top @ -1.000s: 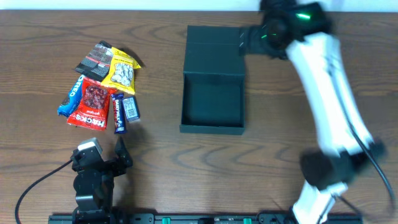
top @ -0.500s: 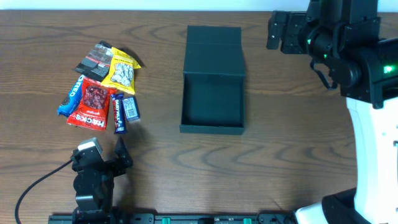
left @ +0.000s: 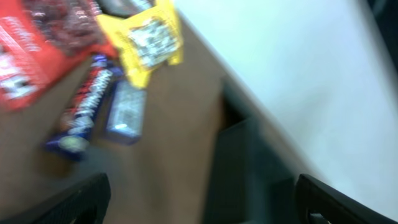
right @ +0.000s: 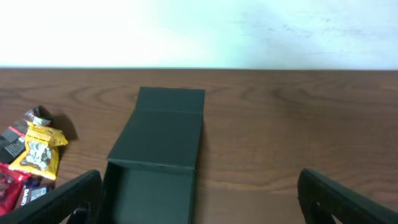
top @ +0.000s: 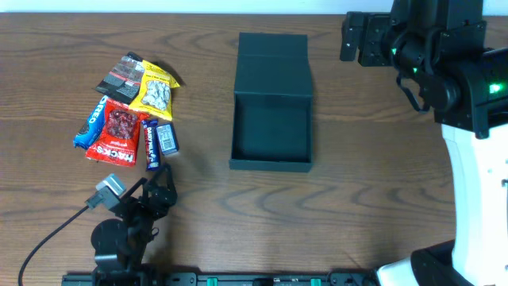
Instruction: Pack container
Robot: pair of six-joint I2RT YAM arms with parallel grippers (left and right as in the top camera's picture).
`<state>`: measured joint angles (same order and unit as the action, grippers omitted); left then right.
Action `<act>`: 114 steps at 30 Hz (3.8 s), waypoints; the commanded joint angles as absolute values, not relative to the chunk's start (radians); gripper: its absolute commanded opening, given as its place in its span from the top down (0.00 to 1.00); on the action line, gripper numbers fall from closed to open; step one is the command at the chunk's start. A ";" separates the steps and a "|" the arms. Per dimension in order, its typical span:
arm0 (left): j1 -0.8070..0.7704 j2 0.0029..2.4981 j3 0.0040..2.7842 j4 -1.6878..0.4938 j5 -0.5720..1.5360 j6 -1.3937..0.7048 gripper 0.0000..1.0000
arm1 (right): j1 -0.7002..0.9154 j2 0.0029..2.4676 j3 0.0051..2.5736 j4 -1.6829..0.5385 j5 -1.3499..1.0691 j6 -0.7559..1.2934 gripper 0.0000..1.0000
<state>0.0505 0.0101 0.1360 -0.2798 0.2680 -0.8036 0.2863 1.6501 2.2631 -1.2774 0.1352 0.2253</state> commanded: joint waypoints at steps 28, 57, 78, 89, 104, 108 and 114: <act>0.052 1.587 1.360 -0.577 0.051 0.128 0.04 | 0.282 1.650 2.260 -1.227 0.181 0.140 0.01; 0.070 1.901 1.557 -0.463 0.013 0.207 0.05 | 0.282 1.657 2.242 -1.230 0.221 0.140 0.01; 0.268 2.300 1.879 -0.569 0.181 0.157 0.05 | 0.282 1.657 2.242 -1.213 0.220 0.141 0.01; 0.267 2.372 1.879 -0.566 0.208 0.157 0.02 | 0.282 1.657 2.242 -1.194 0.220 0.162 0.01; 0.226 2.420 1.879 -0.579 0.173 0.202 0.64 | 0.282 1.657 2.242 -1.178 0.209 0.171 0.01; 0.226 2.420 1.879 -0.587 0.173 0.202 0.83 | 0.282 1.657 2.241 -1.178 0.209 0.171 0.01; 0.226 2.420 1.921 -0.622 0.173 0.173 0.57 | 0.282 1.657 2.242 -1.178 0.209 0.171 0.01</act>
